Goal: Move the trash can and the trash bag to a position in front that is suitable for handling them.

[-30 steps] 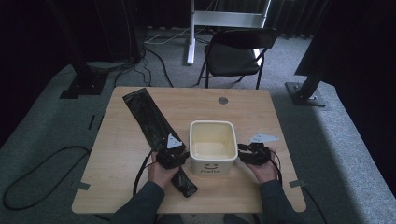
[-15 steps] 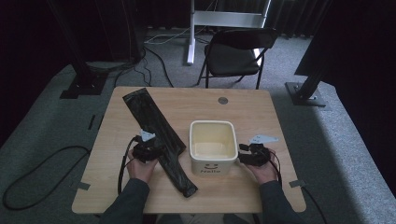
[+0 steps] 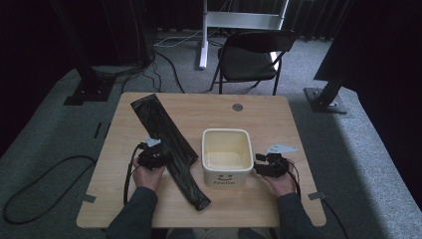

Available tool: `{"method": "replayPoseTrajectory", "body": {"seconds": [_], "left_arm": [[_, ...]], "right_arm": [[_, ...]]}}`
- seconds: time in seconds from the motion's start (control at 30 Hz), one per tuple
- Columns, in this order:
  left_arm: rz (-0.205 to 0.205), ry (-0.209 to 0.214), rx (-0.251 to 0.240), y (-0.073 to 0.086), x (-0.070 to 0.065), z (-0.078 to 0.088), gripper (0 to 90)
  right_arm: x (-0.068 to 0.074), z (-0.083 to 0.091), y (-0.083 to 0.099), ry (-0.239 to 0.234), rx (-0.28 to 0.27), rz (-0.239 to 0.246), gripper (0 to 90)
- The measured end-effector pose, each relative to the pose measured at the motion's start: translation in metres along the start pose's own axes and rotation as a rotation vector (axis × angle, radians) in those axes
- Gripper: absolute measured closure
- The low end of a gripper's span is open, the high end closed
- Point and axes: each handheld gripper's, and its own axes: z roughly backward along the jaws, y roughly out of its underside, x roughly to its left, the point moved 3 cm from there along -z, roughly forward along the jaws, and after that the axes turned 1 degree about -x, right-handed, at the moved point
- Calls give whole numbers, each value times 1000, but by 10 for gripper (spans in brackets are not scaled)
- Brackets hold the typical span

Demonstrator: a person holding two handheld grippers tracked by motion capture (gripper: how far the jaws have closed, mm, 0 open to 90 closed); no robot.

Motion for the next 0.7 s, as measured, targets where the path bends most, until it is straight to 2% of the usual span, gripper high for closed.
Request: {"method": "replayPoseTrajectory", "body": {"seconds": [0.03, 0.23, 0.3, 0.33, 0.37, 0.47, 0.7], "left_arm": [[-15, -8, 12, 0, 0, -3, 483], [-36, -18, 35, 3, 0, -10, 548], [-48, -8, 49, 5, -1, -12, 567], [-58, -6, 56, 5, -1, -13, 618], [-81, -6, 59, 7, -2, -14, 629], [-88, 10, 62, 8, -2, -13, 693], [-122, 38, 67, 15, -9, -5, 709]], "right_arm": [[0, -1, 0, -1, 0, 0, 490], [1, 0, 0, 0, 0, 3, 490], [1, 0, 0, 0, -1, 1, 490], [1, 0, 0, 1, -1, 1, 490], [1, 0, 0, 1, -2, 1, 490], [0, 1, -1, 5, -2, 1, 490], [-2, 7, -3, 18, -18, -2, 490]]}}
